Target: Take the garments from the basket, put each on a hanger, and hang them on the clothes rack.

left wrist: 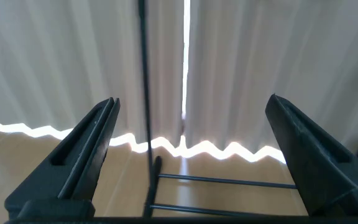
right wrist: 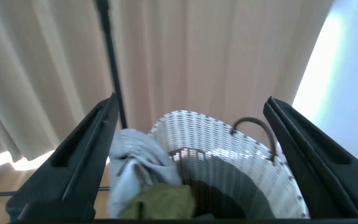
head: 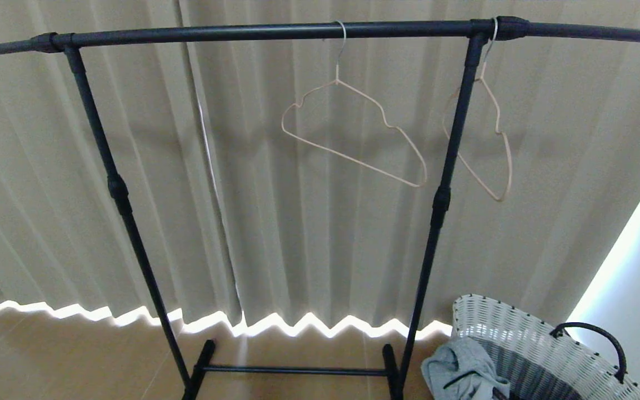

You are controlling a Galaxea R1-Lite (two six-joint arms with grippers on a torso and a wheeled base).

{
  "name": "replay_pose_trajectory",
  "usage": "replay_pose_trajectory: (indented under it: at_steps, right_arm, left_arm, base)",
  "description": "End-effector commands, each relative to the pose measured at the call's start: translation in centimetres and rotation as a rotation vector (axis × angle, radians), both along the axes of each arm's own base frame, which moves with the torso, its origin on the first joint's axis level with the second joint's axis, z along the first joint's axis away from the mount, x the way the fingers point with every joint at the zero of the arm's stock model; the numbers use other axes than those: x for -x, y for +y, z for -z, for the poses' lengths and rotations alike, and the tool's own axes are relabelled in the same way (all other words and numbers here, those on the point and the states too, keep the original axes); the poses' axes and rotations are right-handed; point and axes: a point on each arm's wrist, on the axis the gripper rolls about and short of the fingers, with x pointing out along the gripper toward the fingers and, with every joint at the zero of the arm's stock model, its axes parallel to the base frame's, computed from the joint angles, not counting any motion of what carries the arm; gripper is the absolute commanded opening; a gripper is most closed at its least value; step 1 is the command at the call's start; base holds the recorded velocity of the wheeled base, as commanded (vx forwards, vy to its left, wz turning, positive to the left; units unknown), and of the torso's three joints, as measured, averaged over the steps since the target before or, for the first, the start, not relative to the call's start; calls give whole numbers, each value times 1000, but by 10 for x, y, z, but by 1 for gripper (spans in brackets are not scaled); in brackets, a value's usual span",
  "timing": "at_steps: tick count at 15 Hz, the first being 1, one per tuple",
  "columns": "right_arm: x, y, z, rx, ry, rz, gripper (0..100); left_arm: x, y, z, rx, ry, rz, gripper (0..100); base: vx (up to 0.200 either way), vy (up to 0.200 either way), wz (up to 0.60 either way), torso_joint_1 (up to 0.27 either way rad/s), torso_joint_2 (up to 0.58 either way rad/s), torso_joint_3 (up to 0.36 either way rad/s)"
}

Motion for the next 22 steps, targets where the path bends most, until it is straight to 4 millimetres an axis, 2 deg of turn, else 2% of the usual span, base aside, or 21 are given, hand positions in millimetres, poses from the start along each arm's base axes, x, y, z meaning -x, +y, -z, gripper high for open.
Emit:
replay_pose_trajectory:
  at_steps: [1,9,14,19,22]
  right_arm:
    - [0,0,0,-1,0,0,100]
    - [0,0,0,-2,-1,0,100]
    - [0,0,0,-2,-1,0,100]
    - [0,0,0,5,2,-2,100]
    - [0,0,0,77,9,1,100]
  left_arm:
    - [0,0,0,0,1,0,100]
    - [0,0,0,2,1,2,100]
    - [0,0,0,2,1,2,100]
    - [0,0,0,3,1,2,100]
    - [0,0,0,3,1,2,100]
  base:
    - [0,0,0,0,0,0]
    - [0,0,0,0,0,0]
    - [0,0,0,-94,318,214]
    - [0,0,0,-22,76,54]
    - [0,0,0,0,0,0]
